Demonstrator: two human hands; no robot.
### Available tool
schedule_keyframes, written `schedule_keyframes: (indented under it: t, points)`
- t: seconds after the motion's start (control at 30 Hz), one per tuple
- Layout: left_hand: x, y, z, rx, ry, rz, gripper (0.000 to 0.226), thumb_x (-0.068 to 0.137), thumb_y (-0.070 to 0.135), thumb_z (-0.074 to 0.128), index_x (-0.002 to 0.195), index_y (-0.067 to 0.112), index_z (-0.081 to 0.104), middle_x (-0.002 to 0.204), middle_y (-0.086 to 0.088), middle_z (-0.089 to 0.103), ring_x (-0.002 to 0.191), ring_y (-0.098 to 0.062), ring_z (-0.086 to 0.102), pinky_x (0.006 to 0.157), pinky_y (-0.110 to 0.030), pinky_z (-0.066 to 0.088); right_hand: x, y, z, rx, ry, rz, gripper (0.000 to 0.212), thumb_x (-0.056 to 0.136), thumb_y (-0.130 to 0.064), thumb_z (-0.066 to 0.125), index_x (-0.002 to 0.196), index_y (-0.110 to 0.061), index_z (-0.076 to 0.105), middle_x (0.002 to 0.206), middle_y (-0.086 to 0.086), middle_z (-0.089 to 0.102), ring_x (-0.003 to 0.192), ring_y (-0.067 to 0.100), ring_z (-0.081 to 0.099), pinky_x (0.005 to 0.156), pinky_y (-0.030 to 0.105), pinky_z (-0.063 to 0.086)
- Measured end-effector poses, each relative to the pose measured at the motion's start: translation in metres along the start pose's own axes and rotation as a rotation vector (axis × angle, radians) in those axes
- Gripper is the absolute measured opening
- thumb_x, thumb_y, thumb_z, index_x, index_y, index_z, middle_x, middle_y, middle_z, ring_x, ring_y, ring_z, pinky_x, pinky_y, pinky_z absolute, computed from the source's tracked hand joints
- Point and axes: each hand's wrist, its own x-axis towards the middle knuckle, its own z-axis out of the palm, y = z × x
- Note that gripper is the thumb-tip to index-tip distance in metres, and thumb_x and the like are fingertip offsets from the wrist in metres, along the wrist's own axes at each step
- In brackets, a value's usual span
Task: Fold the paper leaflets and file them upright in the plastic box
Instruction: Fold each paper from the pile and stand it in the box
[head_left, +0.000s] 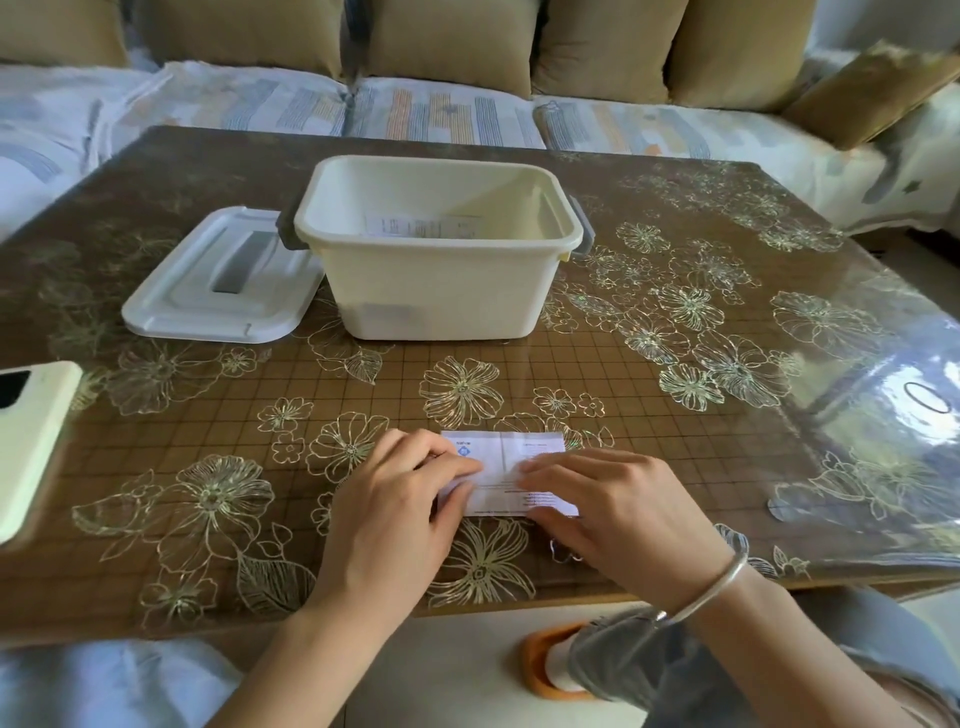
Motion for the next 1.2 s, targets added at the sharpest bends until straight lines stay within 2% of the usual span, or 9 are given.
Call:
schedule_keyframes:
  t: [0.13,0.3,0.47,0.57,0.73,0.87,1.07,1.13,1.2]
  points:
    - [-0.001,-0.001,-0.005,-0.006,-0.067,0.027,0.04,0.083,0.055,0.057,0.104,0.026,0.074,0.098,0.015,0.059,0.092,-0.009,0.053,0.067,-0.023,0.051,0.001,-0.003,0.001,-0.104,0.019,-0.094,0.018,0.083,-0.021,0.054,0.09,-0.021,0.071,0.096,-0.01,0.073,0.087,0.01,0.07,0.056,0.031,0.056]
    - [0.003,-0.006,-0.009,0.054,-0.141,0.076,0.054,0.077,0.07,0.05,0.107,0.031,0.072,0.1,0.019,0.055,0.096,-0.005,0.051,0.063,-0.02,0.049,0.006,-0.007,-0.002,-0.221,0.048,-0.06,0.012,0.078,-0.018,0.054,0.076,-0.019,0.065,0.066,-0.008,0.064,0.062,0.017,0.062,0.067,0.031,0.048]
    - [0.008,-0.008,-0.007,-0.01,-0.065,0.035,0.021,0.08,0.043,0.067,0.095,0.03,0.075,0.091,0.019,0.059,0.089,-0.004,0.054,0.059,-0.023,0.051,0.011,-0.008,0.002,-0.059,0.191,0.143,0.007,0.084,-0.018,0.054,0.081,-0.019,0.061,0.065,-0.011,0.06,0.059,0.013,0.056,0.061,0.032,0.048]
    - [0.013,-0.009,-0.002,-0.055,-0.012,-0.039,0.008,0.083,0.032,0.07,0.084,0.026,0.075,0.08,0.017,0.062,0.075,-0.007,0.056,0.054,-0.027,0.05,0.015,-0.006,0.008,0.064,0.239,0.286,0.014,0.089,-0.027,0.048,0.085,-0.02,0.06,0.069,-0.01,0.062,0.06,0.011,0.057,0.055,0.028,0.048]
    - [0.025,-0.011,0.002,0.007,-0.031,-0.135,0.023,0.087,0.039,0.062,0.068,0.026,0.062,0.058,0.012,0.05,0.055,-0.007,0.046,0.043,-0.024,0.037,0.023,0.0,0.014,0.146,0.205,0.452,0.006,0.087,-0.032,0.061,0.09,-0.027,0.062,0.073,-0.016,0.062,0.062,0.005,0.053,0.054,0.011,0.034]
    - [0.026,-0.007,0.003,0.053,-0.027,-0.173,0.015,0.085,0.036,0.066,0.073,0.028,0.064,0.058,0.013,0.048,0.056,-0.008,0.046,0.041,-0.02,0.029,0.024,0.002,0.013,0.185,0.143,0.5,0.019,0.081,-0.038,0.07,0.096,-0.031,0.062,0.079,-0.018,0.063,0.066,0.003,0.052,0.058,0.019,0.036]
    - [0.026,-0.003,0.004,0.068,-0.042,-0.173,0.009,0.082,0.031,0.072,0.085,0.03,0.063,0.065,0.017,0.046,0.059,-0.007,0.047,0.043,-0.016,0.025,0.029,0.001,0.017,0.144,0.144,0.513,0.019,0.079,-0.038,0.071,0.094,-0.031,0.062,0.09,-0.016,0.063,0.076,0.007,0.057,0.061,0.025,0.043]
    - [0.026,-0.003,0.005,0.063,-0.05,-0.182,0.016,0.081,0.032,0.073,0.095,0.029,0.064,0.077,0.017,0.052,0.06,-0.006,0.051,0.042,-0.017,0.035,0.03,0.001,0.017,0.12,0.114,0.499,0.018,0.08,-0.037,0.07,0.094,-0.03,0.062,0.091,-0.014,0.059,0.078,0.008,0.056,0.06,0.024,0.042]
    - [0.025,-0.003,0.004,0.066,-0.039,-0.174,0.036,0.079,0.033,0.074,0.112,0.025,0.062,0.101,0.011,0.056,0.061,-0.006,0.054,0.041,-0.02,0.045,0.031,0.002,0.016,0.104,0.077,0.496,0.019,0.081,-0.038,0.07,0.096,-0.03,0.062,0.091,-0.013,0.054,0.079,0.006,0.049,0.059,0.022,0.039]
